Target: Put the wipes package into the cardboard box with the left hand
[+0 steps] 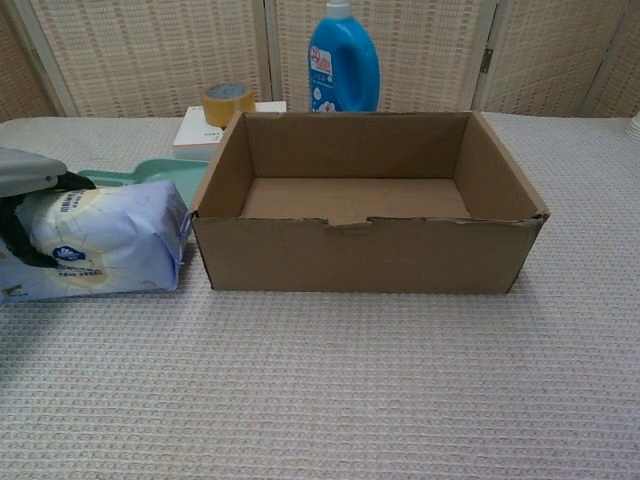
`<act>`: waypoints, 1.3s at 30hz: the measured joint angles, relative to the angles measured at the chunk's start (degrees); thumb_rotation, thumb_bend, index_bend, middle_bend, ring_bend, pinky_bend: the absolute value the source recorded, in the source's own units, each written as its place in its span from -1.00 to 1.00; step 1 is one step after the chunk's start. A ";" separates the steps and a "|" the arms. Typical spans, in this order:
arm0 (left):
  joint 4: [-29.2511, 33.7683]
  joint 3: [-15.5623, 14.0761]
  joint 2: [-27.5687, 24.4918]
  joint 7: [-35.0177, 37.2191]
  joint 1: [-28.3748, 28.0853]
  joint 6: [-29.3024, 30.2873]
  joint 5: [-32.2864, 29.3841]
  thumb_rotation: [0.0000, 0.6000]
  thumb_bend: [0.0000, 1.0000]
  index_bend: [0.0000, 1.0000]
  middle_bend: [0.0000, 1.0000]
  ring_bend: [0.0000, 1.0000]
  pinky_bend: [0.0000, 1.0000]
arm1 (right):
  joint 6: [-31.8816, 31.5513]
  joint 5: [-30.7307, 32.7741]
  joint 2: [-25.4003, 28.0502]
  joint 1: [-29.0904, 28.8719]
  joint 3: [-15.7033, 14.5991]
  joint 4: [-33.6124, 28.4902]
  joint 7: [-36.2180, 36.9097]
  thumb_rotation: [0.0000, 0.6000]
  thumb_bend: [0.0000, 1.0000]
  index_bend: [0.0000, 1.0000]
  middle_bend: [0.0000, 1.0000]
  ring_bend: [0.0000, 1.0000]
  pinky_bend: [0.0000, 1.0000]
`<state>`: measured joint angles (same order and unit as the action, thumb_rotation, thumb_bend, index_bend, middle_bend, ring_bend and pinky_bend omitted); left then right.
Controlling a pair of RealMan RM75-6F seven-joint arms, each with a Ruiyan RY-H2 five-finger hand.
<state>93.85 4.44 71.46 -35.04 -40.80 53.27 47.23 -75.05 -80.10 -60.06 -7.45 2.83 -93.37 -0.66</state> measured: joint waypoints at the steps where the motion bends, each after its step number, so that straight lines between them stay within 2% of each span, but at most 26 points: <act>1: 0.17 -0.06 -0.37 0.25 0.07 0.13 0.27 1.00 -0.50 -0.04 0.07 -0.03 0.25 | -0.01 0.01 0.01 0.00 0.01 0.00 0.03 1.00 -1.00 -0.93 -1.00 -1.00 -1.00; 8: 2.87 -0.36 -5.03 1.02 0.66 1.90 2.29 1.00 -0.50 -0.02 0.09 -0.01 0.26 | -0.04 0.08 0.26 0.04 0.07 -0.09 0.51 1.00 -1.00 -0.93 -1.00 -1.00 -1.00; 15: 7.52 -0.09 -15.25 0.46 0.50 2.19 0.99 1.00 -0.50 0.02 0.13 0.02 0.29 | 0.52 0.67 0.61 -0.07 0.19 -0.21 0.87 1.00 -1.00 -0.93 -1.00 -1.00 -1.00; 22: 13.62 1.19 -23.58 -3.05 0.28 7.95 0.72 1.00 -0.50 0.04 0.15 0.04 0.30 | 0.39 0.28 1.44 0.06 0.10 -0.74 1.98 1.00 -1.00 -0.93 -1.00 -1.00 -1.00; 28: 18.85 2.83 -24.92 -4.24 0.48 13.60 4.64 1.00 -0.50 0.06 0.18 0.08 0.34 | -0.12 -0.53 1.95 0.30 -0.10 -1.09 2.97 1.00 -1.00 -0.93 -1.00 -1.00 -1.00; 32: 22.04 4.25 -24.59 -1.63 0.52 14.44 8.56 1.00 -0.50 0.07 0.19 0.09 0.35 | -0.19 -0.60 2.31 0.41 -0.20 -1.38 3.03 1.00 -1.00 -0.93 -1.00 -1.00 -1.00; 39: 25.92 7.80 -20.70 0.37 -0.80 16.79 12.59 1.00 -0.49 0.12 0.24 0.17 0.39 | 0.00 -0.61 3.06 0.55 -0.53 -2.34 2.47 1.00 -1.00 -0.93 -1.00 -1.00 -1.00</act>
<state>119.77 12.24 50.76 -34.67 -41.59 70.06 59.82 -75.05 -80.71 -57.00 -6.90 2.30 -95.71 1.81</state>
